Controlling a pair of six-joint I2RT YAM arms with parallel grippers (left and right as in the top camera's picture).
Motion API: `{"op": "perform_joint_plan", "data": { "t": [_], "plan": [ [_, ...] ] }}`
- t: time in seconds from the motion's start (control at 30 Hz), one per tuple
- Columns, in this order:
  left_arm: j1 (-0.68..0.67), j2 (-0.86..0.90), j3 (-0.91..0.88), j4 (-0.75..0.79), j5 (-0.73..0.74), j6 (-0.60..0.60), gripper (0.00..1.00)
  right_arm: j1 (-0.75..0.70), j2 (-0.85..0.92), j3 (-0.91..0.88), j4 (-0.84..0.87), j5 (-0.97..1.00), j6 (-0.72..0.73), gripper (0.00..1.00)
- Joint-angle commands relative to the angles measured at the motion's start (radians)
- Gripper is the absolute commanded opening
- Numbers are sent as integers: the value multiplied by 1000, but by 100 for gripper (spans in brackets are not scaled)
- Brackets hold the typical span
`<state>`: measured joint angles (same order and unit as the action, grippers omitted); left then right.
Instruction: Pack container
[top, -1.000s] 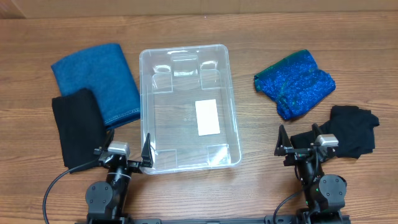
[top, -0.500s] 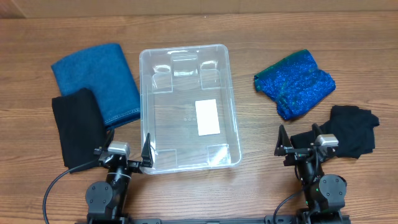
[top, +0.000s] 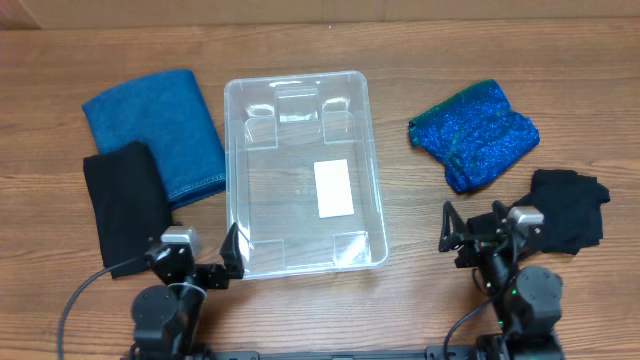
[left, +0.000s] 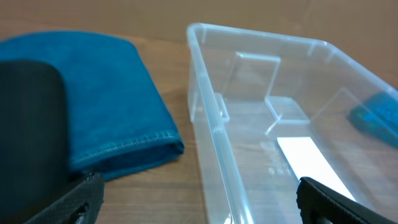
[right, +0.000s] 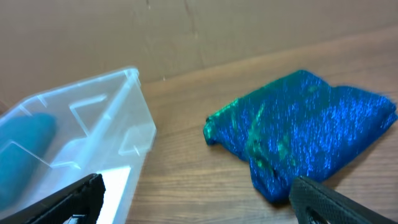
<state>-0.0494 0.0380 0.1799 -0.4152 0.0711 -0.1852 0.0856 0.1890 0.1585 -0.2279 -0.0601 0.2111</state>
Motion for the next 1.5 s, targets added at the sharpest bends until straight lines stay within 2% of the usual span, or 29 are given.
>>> {"op": "perform_joint_plan", "data": {
  "t": [0.0, 0.1, 0.2, 0.33, 0.4, 0.43, 0.47, 0.5, 0.53, 0.57, 0.63, 0.67, 0.7, 0.8, 0.9, 1.1, 1.27, 1.47],
  "plan": [
    [-3, 87, 236, -91, -56, -10, 100, -2, 154, 228, -50, -10, -5, 100],
    [-3, 231, 429, -223, -131, 8, 100, -2, 344, 438, -182, -11, -5, 100],
    [-3, 393, 591, -370, -131, 17, 100, -2, 540, 649, -360, -40, -9, 100],
    [-3, 711, 832, -638, -124, 31, 100, -2, 908, 1066, -764, -117, -107, 100],
    [-3, 843, 938, -742, -101, 27, 100, -2, 1033, 1222, -845, -224, -109, 100],
    [-3, 886, 973, -767, -84, 28, 100, -2, 1067, 1258, -830, -283, -124, 80],
    [-3, 930, 1009, -791, -70, 28, 100, -2, 1093, 1279, -795, -328, -141, 48],
    [-3, 956, 1024, -801, -71, 28, 100, 2, 1110, 1284, -747, -339, -138, 11],
    [-3, 972, 1031, -804, -71, 28, 100, 14, 1129, 1284, -700, -335, -136, 4],
    [-3, 980, 1031, -805, -71, 28, 91, 33, 1146, 1284, -672, -335, -136, 4],
    [-3, 983, 1031, -805, -82, 28, 28, 101, 1188, 1284, -637, -332, -148, 4],
    [-3, 983, 1031, -805, -82, 28, 12, 136, 1208, 1284, -631, -322, -169, 4],
    [-3, 983, 1031, -804, -82, 28, 4, 182, 1235, 1284, -626, -290, -185, 4],
    [-3, 983, 1031, -805, -81, 20, 4, 324, 1358, 1284, -618, -226, -242, 4],
    [-3, 983, 1031, -804, -78, 20, 4, 393, 1469, 1284, -582, -92, -238, 4],
    [-3, 983, 1031, -804, -78, 20, 7, 412, 1605, 1284, -560, 36, -272, 4],
    [-3, 983, 1031, -803, -78, 20, 7, 412, 1611, 1283, -491, 261, -272, 4],
    [-3, 983, 1031, -804, -78, 20, 8, 409, 1611, 1283, -460, 313, -264, 4]
  ]
}}
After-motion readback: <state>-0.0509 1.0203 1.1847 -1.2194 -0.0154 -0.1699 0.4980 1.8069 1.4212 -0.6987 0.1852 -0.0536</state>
